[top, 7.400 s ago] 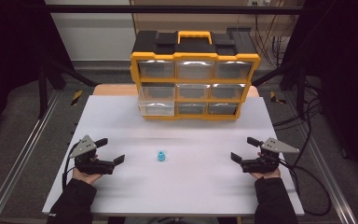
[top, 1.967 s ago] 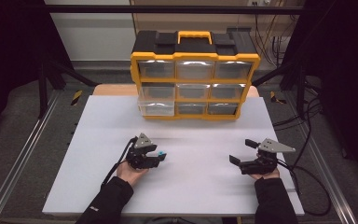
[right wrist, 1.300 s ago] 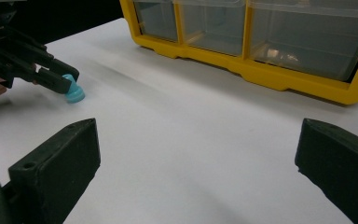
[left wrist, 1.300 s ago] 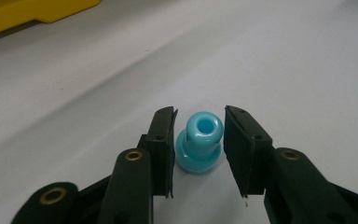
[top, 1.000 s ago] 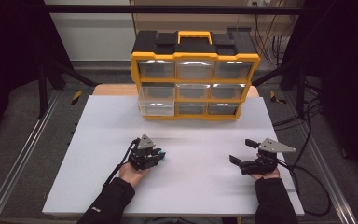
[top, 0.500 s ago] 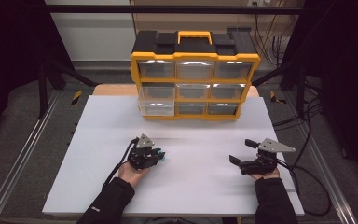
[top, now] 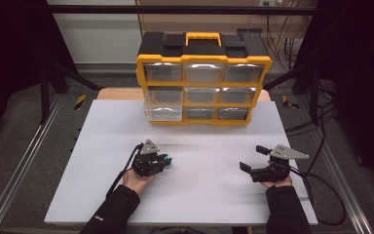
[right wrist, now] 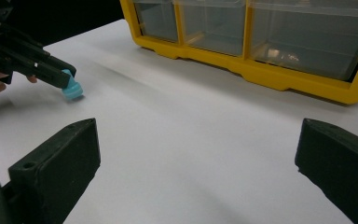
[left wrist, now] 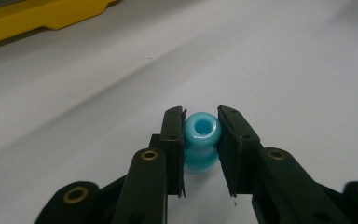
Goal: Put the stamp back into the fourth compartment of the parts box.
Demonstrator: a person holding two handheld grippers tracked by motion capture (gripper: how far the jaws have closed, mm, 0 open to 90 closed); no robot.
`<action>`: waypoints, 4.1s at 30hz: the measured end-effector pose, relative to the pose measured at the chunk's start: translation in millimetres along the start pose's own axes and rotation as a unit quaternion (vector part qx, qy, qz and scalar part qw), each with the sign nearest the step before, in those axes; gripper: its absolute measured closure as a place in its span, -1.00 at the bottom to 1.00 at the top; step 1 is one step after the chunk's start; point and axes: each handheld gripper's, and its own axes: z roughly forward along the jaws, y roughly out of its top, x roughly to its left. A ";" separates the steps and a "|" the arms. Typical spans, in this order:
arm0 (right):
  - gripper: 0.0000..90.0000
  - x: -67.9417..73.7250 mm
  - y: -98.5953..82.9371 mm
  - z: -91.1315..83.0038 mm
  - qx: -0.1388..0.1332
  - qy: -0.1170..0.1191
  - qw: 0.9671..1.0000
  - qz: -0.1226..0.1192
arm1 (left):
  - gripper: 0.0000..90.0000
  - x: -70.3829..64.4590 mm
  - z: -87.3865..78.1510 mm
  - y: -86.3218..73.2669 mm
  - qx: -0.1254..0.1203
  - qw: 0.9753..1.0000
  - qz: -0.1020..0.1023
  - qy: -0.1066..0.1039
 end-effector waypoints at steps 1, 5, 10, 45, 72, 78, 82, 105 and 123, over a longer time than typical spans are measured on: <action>-0.99 0.0 0.0 0.0 0.000 0.000 1.000 0.000 | 0.59 0.2 -0.7 0.2 -0.001 1.000 0.000 -0.001; -0.99 0.1 -0.1 0.1 0.000 0.000 1.000 0.001 | 0.59 0.8 -2.5 0.6 -0.003 1.000 -0.001 -0.001; -0.99 0.1 -0.1 0.3 0.000 0.000 1.000 0.001 | 0.59 1.4 -4.8 1.4 -0.003 1.000 -0.002 -0.003; -0.99 -0.2 0.4 -0.3 -0.003 0.001 1.000 0.002 | 0.59 12.5 -33.6 12.1 -0.023 1.000 -0.002 0.011; -0.99 -0.4 0.3 0.2 -0.003 0.004 1.000 0.004 | 0.59 24.0 -60.3 21.4 -0.037 0.999 -0.015 0.018; -0.99 -0.4 0.4 -0.1 -0.003 0.003 1.000 0.004 | 0.59 25.9 -67.3 23.8 -0.043 0.999 -0.018 0.019; -0.99 -0.6 0.3 0.1 -0.002 0.003 1.000 0.004 | 0.59 26.5 -70.0 24.8 -0.044 0.999 -0.018 0.019; -0.99 -0.3 0.0 0.6 0.002 0.002 1.000 0.005 | 0.59 26.1 -87.8 35.2 -0.051 0.998 -0.016 0.025; -0.99 0.0 -0.2 1.0 0.003 0.000 1.000 0.004 | 0.59 28.7 -107.2 49.7 -0.072 0.997 -0.020 0.026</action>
